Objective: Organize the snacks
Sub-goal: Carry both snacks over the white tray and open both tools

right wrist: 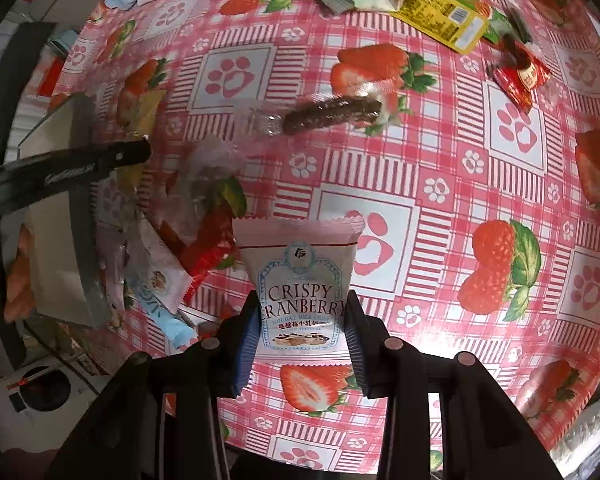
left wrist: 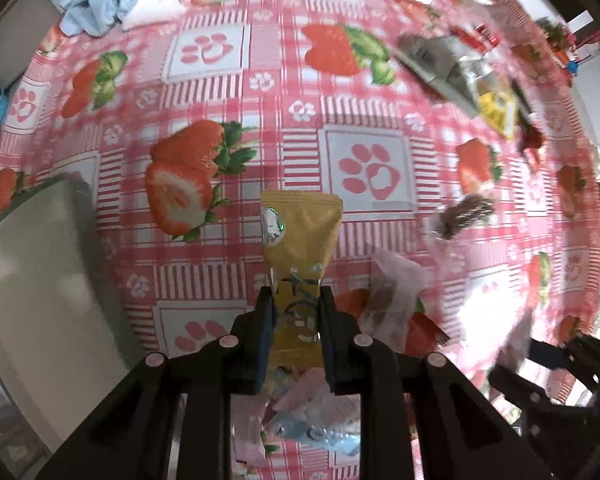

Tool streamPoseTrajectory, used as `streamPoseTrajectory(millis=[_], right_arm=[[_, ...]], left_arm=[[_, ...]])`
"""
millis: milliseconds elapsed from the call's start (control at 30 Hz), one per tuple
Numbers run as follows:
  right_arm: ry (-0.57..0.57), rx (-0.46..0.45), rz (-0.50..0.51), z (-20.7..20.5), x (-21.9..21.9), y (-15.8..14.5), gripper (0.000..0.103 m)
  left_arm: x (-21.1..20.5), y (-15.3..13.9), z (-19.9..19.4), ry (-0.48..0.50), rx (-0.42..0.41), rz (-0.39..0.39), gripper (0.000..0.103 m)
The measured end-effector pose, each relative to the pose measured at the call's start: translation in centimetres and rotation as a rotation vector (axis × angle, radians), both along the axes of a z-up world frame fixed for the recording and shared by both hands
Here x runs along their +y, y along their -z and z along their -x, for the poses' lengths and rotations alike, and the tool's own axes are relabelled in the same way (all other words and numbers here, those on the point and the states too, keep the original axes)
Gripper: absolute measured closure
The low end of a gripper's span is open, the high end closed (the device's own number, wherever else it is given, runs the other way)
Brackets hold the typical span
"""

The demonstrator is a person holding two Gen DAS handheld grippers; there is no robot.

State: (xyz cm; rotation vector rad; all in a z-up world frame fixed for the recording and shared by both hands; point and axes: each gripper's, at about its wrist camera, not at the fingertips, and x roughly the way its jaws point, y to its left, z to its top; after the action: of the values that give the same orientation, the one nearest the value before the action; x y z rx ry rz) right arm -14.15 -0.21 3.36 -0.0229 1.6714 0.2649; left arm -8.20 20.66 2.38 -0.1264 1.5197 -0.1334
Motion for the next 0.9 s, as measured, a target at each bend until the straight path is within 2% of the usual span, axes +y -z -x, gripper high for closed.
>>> streamPoseTrajectory(millis=[167, 367, 467, 667, 900], right_arm=[[-0.03, -0.017, -0.011, -1.0, 3.1, -1.6, 0.062], [-0.098, -0.028, -0.039, -1.8, 8.0, -3.2, 0.062], [-0.153, -0.033, -0.054, -2.0, 11.1, -3.7, 0.062], [-0.285, -0.036, -0.095, -0.8, 17.5, -3.6, 0.062], [-0.44, -0.019, -0.147, 2.4, 22.9, -2.8, 0.062]], left_arm=[[2.1, -3.1, 1.8, -0.037, -0.043, 0.048, 0.079], [5.1, -6.5, 4.4, -0.076, -0.094, 0.055, 0.079], [7.1, -7.2, 6.0, -0.118, -0.108, 0.056, 0.079], [11.6, -7.7, 9.4, -0.198, -0.103, 0.015, 0.079], [16.3, -5.6, 13.2, -0.3, -0.031, -0.026, 0.079]])
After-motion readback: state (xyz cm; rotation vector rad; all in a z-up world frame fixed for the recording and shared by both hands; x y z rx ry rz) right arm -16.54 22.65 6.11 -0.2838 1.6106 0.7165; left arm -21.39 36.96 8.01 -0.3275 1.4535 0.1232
